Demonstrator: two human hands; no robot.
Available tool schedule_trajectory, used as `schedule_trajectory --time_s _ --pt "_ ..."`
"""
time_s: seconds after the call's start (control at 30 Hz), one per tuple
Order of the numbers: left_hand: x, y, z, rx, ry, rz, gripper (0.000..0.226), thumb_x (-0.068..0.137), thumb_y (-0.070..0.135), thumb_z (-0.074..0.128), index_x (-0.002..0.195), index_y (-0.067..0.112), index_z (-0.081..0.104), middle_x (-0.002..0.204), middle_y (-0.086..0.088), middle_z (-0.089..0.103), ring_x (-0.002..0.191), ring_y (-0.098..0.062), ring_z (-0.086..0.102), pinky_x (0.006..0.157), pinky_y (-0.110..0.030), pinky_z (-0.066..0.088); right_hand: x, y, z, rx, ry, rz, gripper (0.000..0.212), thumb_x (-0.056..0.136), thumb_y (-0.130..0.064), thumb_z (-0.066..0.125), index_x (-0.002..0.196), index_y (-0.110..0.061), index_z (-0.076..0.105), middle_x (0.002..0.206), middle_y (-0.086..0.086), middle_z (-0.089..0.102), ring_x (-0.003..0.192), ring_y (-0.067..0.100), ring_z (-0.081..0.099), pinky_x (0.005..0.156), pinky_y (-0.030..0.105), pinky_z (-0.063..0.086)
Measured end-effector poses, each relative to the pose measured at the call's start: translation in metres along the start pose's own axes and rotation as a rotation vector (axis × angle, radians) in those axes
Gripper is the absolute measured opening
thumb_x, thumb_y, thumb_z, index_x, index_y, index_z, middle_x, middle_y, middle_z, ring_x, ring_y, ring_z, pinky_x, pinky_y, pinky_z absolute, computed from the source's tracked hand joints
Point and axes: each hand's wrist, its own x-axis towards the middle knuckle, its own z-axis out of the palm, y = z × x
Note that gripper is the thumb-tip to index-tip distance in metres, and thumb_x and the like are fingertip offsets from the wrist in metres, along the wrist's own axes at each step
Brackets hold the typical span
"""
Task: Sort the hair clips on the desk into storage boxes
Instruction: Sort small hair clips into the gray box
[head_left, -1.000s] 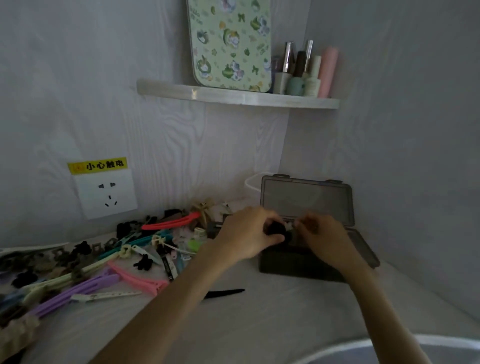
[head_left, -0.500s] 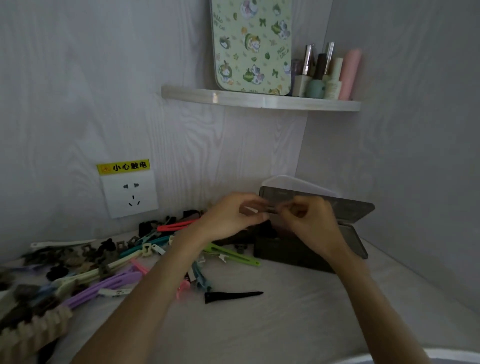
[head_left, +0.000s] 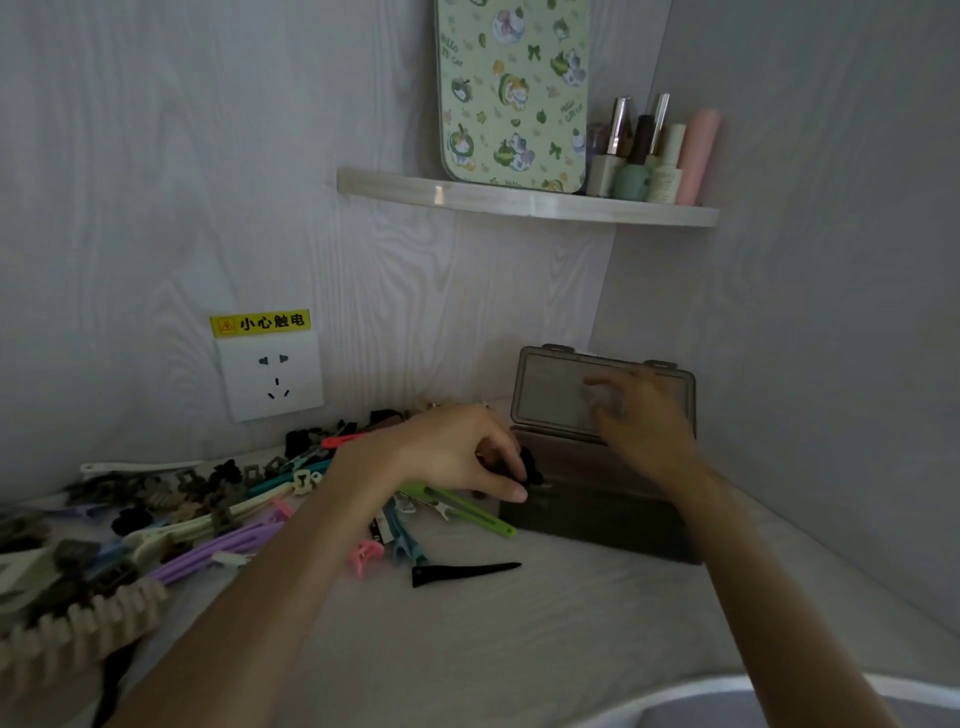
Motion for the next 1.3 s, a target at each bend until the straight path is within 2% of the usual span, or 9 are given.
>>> schedule_trajectory --time_s 0.13,0.23,0.4,0.53,0.7,0.83,1.0,1.17,1.3 --pt "-0.023 -0.011 -0.026 -0.141 0.182 -0.082 0.025 0.084 0.031 0.066 0.108 0.026 0.068 0.11 0.012 0.065 0.102 -0.005 0.06 0.099 -0.031 0.046 -0.006 -0.038 0.001 0.063 0.096 -0.09 0.026 0.085 -0.014 0.058 0.11 -0.022 0.063 0.115 0.004 0.057 0.108 0.02 0.05 0.086 0.027 0.041" --pt "-0.044 -0.035 -0.043 -0.061 0.361 -0.219 0.016 0.088 0.017 0.062 0.101 0.021 0.07 0.1 0.009 0.066 0.095 -0.008 0.061 0.09 -0.026 0.048 -0.013 -0.083 0.015 0.194 0.005 -0.211 0.019 0.084 -0.013 0.057 0.096 -0.023 0.068 0.095 -0.003 0.066 0.084 0.011 0.058 0.077 0.029 0.05" --pt "-0.06 -0.07 -0.046 0.022 0.131 -0.378 0.025 0.088 0.012 0.061 0.112 0.018 0.066 0.103 0.012 0.064 0.093 -0.006 0.059 0.086 -0.02 0.046 -0.021 -0.133 0.075 0.067 -0.19 -0.265 0.026 0.086 -0.013 0.047 0.104 -0.015 0.066 0.105 0.011 0.065 0.097 0.031 0.06 0.075 0.032 0.048" --pt "-0.063 -0.079 -0.047 0.049 0.037 -0.421 0.026 0.087 0.012 0.062 0.111 0.018 0.068 0.103 0.009 0.062 0.097 -0.012 0.058 0.086 -0.023 0.045 -0.024 -0.147 0.094 -0.102 -0.234 -0.218 0.027 0.09 -0.014 0.049 0.116 -0.007 0.051 0.135 0.016 0.041 0.133 0.031 0.029 0.093 0.041 0.041" --pt "-0.078 -0.092 -0.059 0.053 0.092 -0.57 0.027 0.079 0.003 0.069 0.101 0.018 0.074 0.108 0.001 0.068 0.104 -0.017 0.059 0.093 -0.027 0.047 -0.002 -0.152 0.09 -0.226 -0.236 -0.209 0.024 0.089 -0.017 0.053 0.11 -0.005 0.054 0.118 0.016 0.052 0.108 0.031 0.051 0.077 0.033 0.039" --pt "-0.082 -0.098 -0.061 0.045 0.221 -0.587 0.021 0.08 0.013 0.069 0.098 0.022 0.074 0.098 0.006 0.069 0.098 -0.015 0.061 0.09 -0.027 0.048 0.003 -0.15 0.101 -0.282 -0.285 -0.283 0.03 0.088 -0.03 0.057 0.107 -0.008 0.059 0.111 0.013 0.06 0.102 0.031 0.055 0.084 0.036 0.041" --pt "-0.072 -0.105 -0.048 0.095 0.172 -0.558 0.046 0.085 0.032 0.065 0.128 0.021 0.056 0.131 0.0 0.057 0.116 -0.018 0.055 0.101 -0.035 0.044 0.002 -0.14 0.117 -0.132 -0.198 -0.285 0.017 0.085 -0.028 0.058 0.097 -0.016 0.063 0.101 0.005 0.061 0.092 0.026 0.059 0.066 0.03 0.038" --pt "-0.079 -0.103 -0.053 0.093 0.122 -0.576 0.034 0.073 0.019 0.077 0.106 0.024 0.071 0.105 0.007 0.069 0.1 -0.014 0.062 0.093 -0.033 0.05 0.008 -0.141 0.106 0.229 -0.119 -0.19 0.017 0.09 -0.02 0.05 0.104 -0.014 0.058 0.1 0.003 0.061 0.089 0.021 0.059 0.072 0.032 0.048" --pt "-0.099 -0.094 -0.069 0.017 -0.121 -0.694 0.029 0.072 0.026 0.078 0.101 0.026 0.073 0.089 0.016 0.066 0.092 -0.009 0.061 0.075 -0.022 0.049 0.015 -0.155 0.1 0.485 -0.129 -0.097 0.013 0.095 -0.016 0.042 0.097 -0.012 0.054 0.097 0.005 0.059 0.079 0.015 0.053 0.061 0.024 0.04"
